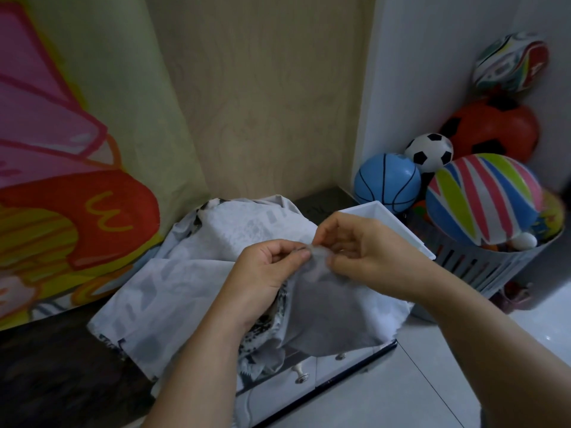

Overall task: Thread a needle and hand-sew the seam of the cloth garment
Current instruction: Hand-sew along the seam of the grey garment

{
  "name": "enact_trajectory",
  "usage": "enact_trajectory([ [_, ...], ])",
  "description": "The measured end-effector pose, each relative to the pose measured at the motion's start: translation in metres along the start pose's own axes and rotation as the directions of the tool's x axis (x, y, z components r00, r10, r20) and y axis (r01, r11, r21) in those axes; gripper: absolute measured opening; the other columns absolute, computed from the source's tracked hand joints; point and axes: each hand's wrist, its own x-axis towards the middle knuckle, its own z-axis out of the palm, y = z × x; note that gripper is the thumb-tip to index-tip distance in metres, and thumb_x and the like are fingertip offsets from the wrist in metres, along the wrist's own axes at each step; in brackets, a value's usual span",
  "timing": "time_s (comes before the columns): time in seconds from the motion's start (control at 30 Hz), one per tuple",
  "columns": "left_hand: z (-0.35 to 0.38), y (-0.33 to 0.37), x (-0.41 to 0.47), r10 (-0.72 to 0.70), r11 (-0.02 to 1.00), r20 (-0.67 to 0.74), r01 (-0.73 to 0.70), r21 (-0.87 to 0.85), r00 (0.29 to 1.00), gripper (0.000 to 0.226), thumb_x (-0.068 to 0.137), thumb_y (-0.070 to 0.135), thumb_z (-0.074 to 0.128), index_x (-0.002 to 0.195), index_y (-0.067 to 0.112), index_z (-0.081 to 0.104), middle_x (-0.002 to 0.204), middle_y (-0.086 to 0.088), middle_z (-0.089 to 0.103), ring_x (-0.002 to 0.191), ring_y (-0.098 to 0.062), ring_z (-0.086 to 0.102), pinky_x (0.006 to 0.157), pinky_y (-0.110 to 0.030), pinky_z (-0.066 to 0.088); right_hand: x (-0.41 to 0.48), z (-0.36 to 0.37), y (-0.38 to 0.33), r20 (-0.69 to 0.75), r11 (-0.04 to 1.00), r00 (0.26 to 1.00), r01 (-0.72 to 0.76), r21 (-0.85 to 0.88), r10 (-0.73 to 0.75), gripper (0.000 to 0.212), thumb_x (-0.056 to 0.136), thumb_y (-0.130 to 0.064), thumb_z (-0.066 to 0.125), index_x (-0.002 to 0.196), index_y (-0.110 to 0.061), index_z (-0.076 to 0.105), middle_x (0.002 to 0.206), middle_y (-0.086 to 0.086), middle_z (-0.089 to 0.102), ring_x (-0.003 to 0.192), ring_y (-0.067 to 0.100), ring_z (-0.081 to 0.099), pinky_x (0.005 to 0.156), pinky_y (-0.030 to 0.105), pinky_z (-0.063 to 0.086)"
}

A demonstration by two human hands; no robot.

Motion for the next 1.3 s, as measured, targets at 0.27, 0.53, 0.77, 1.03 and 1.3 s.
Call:
enact_trajectory([
  [0.27,0.005,-0.002,0.002,-0.068,0.998,-0.009,0.069,0.008,0.998,0.017,0.083,0.027,0.067,0.091,0.015,0.074,0.090,-0.001,0.076,0.092,-0.016,0.071,0.087,-0.028,0.053,0.003,0.011,0.003,-0.150,0.979,0.987,0.030,-0.200,-0.061,0.009,0.083,-0.028,0.067,0.079,-0.036,0.065,0.082,-0.018,0.066,0.081,-0.005,0.058,0.074,0.006,0.045],
  [0.53,0.003,-0.009,0.006,-0.120,0.989,-0.145,0.131,0.072,0.982,0.010,0.088,0.024,0.067,0.087,0.017,0.074,0.081,0.004,0.075,0.078,-0.008,0.070,0.069,-0.016,0.052,0.003,-0.021,-0.024,-0.393,0.380,0.897,0.297,0.876,0.204,0.020,0.098,-0.011,0.039,0.082,-0.013,0.049,0.065,0.001,0.059,0.060,0.013,0.061,0.065,0.027,0.056],
  [0.77,0.004,-0.010,0.008,-0.112,0.985,-0.126,0.127,0.115,0.986,0.013,0.089,0.027,0.066,0.087,0.019,0.076,0.087,0.005,0.075,0.089,-0.011,0.069,0.084,-0.027,0.052,-0.002,0.005,-0.018,-0.043,0.982,0.990,-0.142,-0.127,0.138,0.009,0.091,-0.025,0.059,0.099,-0.022,0.062,0.051,-0.008,0.048,0.047,0.002,0.046,0.053,0.016,0.047],
  [1.03,0.004,-0.009,0.007,-0.130,0.986,-0.123,0.141,0.086,0.984,0.012,0.087,0.027,0.067,0.085,0.019,0.076,0.084,0.001,0.076,0.087,-0.018,0.071,0.090,-0.037,0.054,0.003,0.013,-0.005,-0.263,0.896,0.959,-0.204,-0.395,0.102,0.007,0.087,-0.036,0.063,0.089,-0.029,0.066,0.057,-0.010,0.045,0.054,0.003,0.041,0.053,0.014,0.030],
  [1.3,0.001,-0.012,0.009,-0.159,0.983,-0.155,0.170,0.061,0.975,0.012,0.087,0.025,0.068,0.081,0.017,0.076,0.085,0.001,0.076,0.088,-0.018,0.070,0.091,-0.037,0.053,0.006,-0.001,-0.018,-0.321,0.683,0.932,0.126,0.719,0.166,0.021,0.092,-0.006,0.050,0.071,-0.010,0.051,0.048,-0.005,0.034,0.045,0.008,0.027,0.066,0.017,0.052],
])
